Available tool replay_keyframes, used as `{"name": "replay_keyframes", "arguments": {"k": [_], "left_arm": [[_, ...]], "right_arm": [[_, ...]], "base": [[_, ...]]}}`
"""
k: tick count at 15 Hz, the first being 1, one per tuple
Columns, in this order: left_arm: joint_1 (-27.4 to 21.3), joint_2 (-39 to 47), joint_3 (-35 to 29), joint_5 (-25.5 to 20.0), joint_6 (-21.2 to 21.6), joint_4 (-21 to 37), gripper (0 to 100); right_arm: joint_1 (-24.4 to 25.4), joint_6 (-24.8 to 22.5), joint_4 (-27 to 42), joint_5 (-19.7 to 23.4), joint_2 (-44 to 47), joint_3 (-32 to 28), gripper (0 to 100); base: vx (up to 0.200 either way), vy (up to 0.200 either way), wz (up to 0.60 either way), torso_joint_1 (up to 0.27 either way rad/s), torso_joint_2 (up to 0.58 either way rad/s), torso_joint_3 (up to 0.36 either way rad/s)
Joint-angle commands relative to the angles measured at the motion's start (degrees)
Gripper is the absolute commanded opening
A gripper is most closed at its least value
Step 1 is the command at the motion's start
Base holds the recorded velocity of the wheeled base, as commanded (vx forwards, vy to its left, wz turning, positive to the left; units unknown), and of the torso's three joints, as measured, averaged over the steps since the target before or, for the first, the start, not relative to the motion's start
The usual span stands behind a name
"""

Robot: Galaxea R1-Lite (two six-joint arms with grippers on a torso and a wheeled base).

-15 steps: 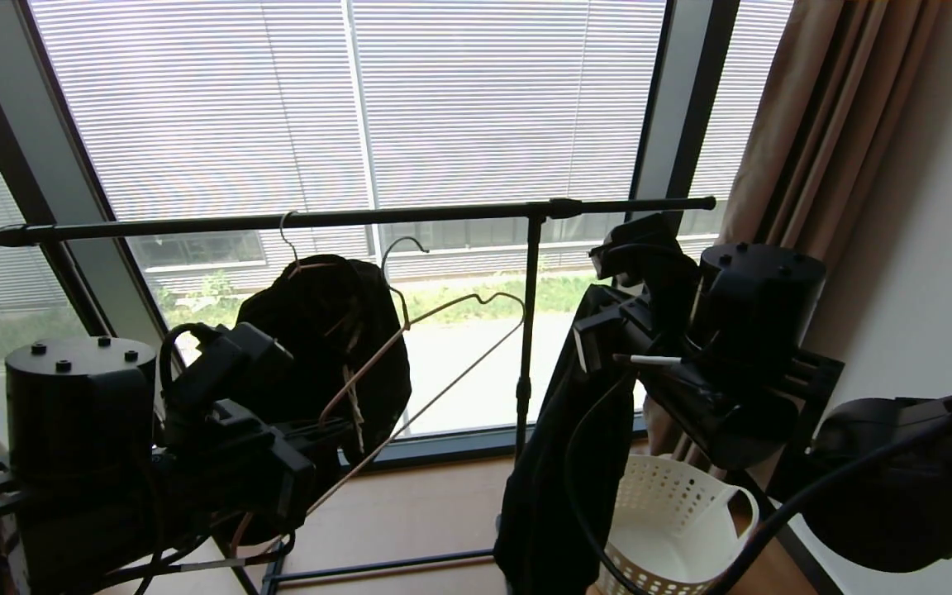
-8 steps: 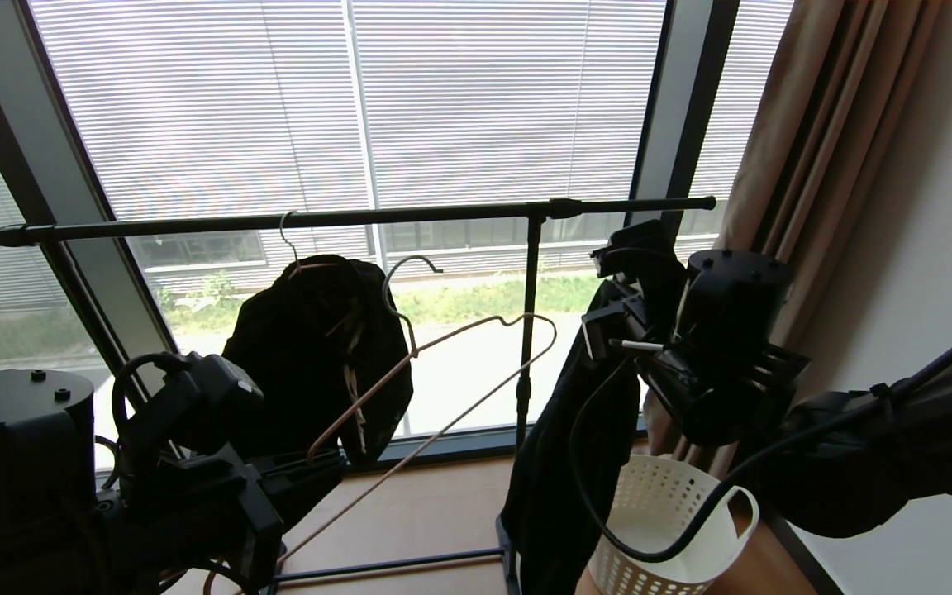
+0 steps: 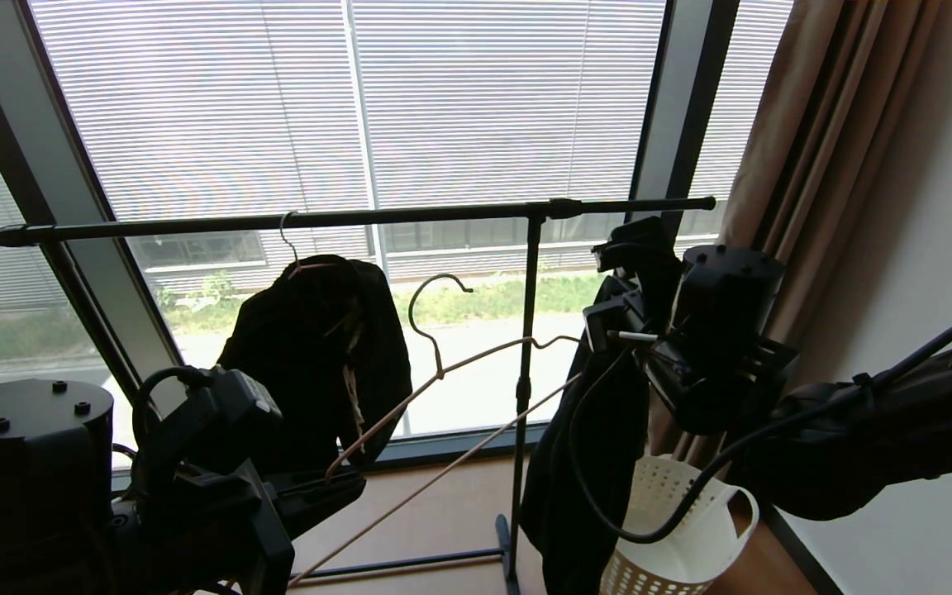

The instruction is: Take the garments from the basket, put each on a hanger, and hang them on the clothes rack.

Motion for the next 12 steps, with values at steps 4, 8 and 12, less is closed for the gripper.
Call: {"name": "replay_keyframes", "arguments": {"k": [4,8,12], "left_arm": [[-0.16,0.07,0.62,-0.01,0.05,-0.03,0],[-0.69,0.16,0.36,-0.01,0.05,-0.03,0],[-0.78,0.42,0.36,-0.01,-0.03,-0.03,0]], "right_arm": [[-1.78,-0.02,0.0,-0.03,1.44,-1.68,0],[-3.72,-0.02,0.0,-0.03,3.29,-3.53,0],[-3.72,-0.02,0.0,-0.03,3.37,-3.44,0]], "base": [[0.0,0.0,0.0,0.0,0.0,0.0],[0.0,0.0,0.0,0.0,0.0,0.0],[0.0,0.0,0.0,0.0,0.0,0.0]]}}
